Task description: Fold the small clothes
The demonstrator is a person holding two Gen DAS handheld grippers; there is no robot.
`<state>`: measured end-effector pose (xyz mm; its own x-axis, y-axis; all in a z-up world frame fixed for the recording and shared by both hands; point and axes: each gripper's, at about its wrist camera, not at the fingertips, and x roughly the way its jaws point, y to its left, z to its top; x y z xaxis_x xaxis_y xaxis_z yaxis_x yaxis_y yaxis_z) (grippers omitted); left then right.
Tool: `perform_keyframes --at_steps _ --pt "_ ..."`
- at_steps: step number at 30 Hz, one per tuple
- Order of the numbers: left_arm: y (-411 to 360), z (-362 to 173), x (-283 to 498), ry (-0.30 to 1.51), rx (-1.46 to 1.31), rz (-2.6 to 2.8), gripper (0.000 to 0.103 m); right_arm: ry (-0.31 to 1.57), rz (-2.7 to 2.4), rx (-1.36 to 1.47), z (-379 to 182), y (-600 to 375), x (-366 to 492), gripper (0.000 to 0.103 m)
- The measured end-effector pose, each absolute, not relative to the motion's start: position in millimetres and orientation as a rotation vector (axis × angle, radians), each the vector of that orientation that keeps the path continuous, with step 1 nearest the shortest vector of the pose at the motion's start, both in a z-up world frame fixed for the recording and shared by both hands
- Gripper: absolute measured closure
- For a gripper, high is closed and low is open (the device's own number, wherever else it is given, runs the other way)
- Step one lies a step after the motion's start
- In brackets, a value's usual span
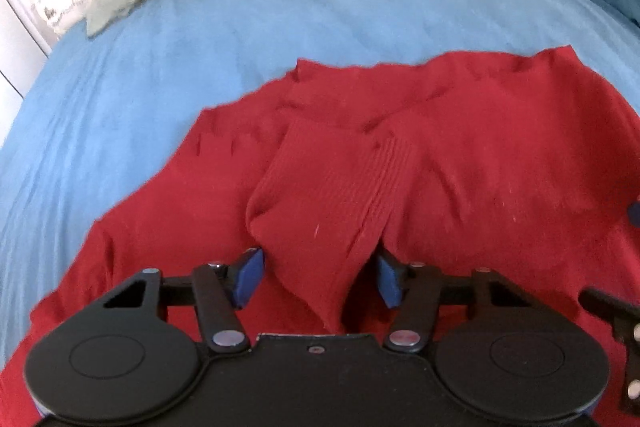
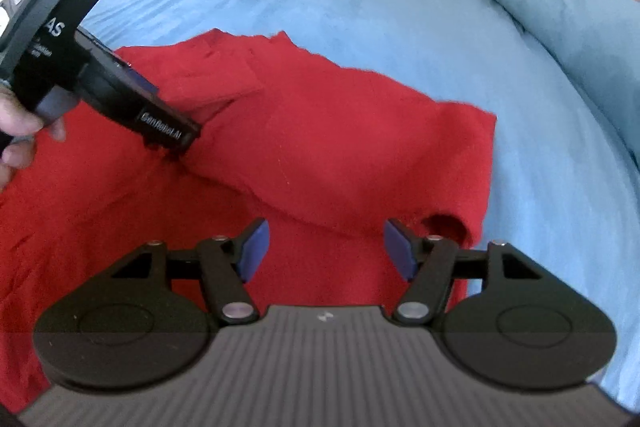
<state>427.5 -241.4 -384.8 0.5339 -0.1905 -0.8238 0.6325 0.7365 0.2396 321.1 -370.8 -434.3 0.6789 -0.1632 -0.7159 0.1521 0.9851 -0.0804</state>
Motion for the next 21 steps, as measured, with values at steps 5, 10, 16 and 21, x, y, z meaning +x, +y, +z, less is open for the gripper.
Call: perform_keyframes --at_steps 5,10,16,21 --pt "-231.3 -377.4 443.8 0.877 0.441 -0.419 0.049 0.819 -0.184 0.022 -434.7 -374.8 319.5 0.023" --pt "-185.9 -376.6 467.0 0.976 0.189 -0.269 0.050 0.821 -0.193 0.040 -434.4 -375.9 319.2 0.023" --pt "-160.2 -387.5 473.0 1.029 0.006 -0.273 0.056 0.820 -0.196 0.049 -433.8 -375.5 322.2 0.023" --pt "-151.1 -379.9 474.6 0.991 -0.088 -0.324 0.058 0.819 -0.197 0.046 -435.7 -374.8 321.3 0.022"
